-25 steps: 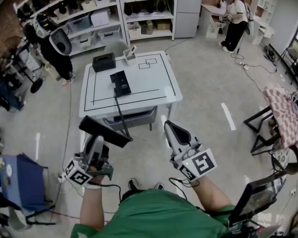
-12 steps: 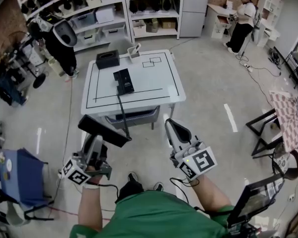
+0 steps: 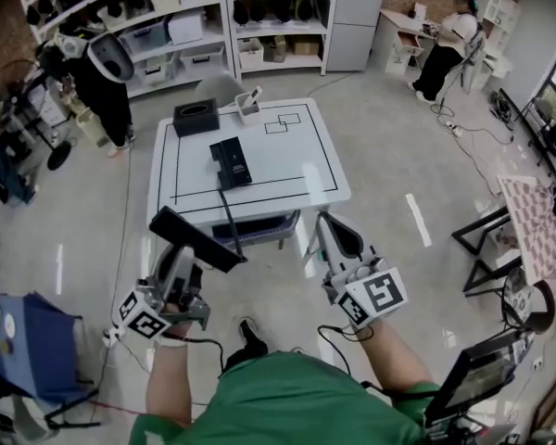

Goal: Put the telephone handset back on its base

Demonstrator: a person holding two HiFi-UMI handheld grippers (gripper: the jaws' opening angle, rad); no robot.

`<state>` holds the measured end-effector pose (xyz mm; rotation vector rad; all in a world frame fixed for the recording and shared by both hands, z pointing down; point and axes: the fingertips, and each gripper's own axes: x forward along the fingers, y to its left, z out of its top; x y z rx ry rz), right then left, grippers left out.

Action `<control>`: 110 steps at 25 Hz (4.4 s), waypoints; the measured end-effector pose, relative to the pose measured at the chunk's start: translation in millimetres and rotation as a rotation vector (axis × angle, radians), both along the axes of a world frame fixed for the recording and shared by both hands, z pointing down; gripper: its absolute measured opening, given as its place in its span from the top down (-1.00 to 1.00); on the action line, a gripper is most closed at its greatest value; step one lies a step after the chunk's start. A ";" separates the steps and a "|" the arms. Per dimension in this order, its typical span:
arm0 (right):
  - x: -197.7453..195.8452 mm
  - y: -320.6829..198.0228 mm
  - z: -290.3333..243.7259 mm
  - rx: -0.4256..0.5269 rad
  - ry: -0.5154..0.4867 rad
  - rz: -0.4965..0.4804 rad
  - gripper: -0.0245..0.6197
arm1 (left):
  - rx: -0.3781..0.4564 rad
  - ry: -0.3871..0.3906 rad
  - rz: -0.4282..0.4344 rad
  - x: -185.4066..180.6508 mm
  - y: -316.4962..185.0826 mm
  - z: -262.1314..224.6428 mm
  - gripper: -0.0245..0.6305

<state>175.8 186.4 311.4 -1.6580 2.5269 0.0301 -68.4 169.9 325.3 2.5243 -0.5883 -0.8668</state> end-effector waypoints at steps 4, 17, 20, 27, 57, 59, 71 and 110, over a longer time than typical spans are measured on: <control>-12.9 -38.2 -1.1 -0.002 0.020 0.037 0.85 | -0.005 0.012 0.023 -13.7 -37.9 3.5 0.68; -78.1 -122.8 6.4 -0.024 0.031 0.094 0.85 | -0.007 0.026 0.101 -70.9 -122.4 15.3 0.68; -88.4 -134.2 13.1 -0.041 0.037 0.097 0.85 | -0.024 0.027 0.108 -79.2 -134.4 23.6 0.68; -97.8 -154.8 31.1 -0.088 0.042 0.087 0.85 | -0.064 0.027 0.117 -82.4 -153.1 40.4 0.68; -30.6 -388.7 107.8 -0.269 -0.080 -0.166 0.85 | -0.382 -0.028 0.104 7.0 -348.5 149.5 0.68; -26.4 -395.3 113.4 -0.283 -0.080 -0.178 0.85 | -0.397 -0.034 0.107 11.1 -358.1 155.8 0.69; -7.5 -407.8 153.1 -0.396 -0.114 -0.048 0.85 | -0.545 -0.035 0.242 18.1 -402.3 229.5 0.69; -16.2 -363.0 169.4 -0.481 -0.074 0.212 0.85 | -0.805 -0.099 0.485 50.9 -452.8 382.3 0.69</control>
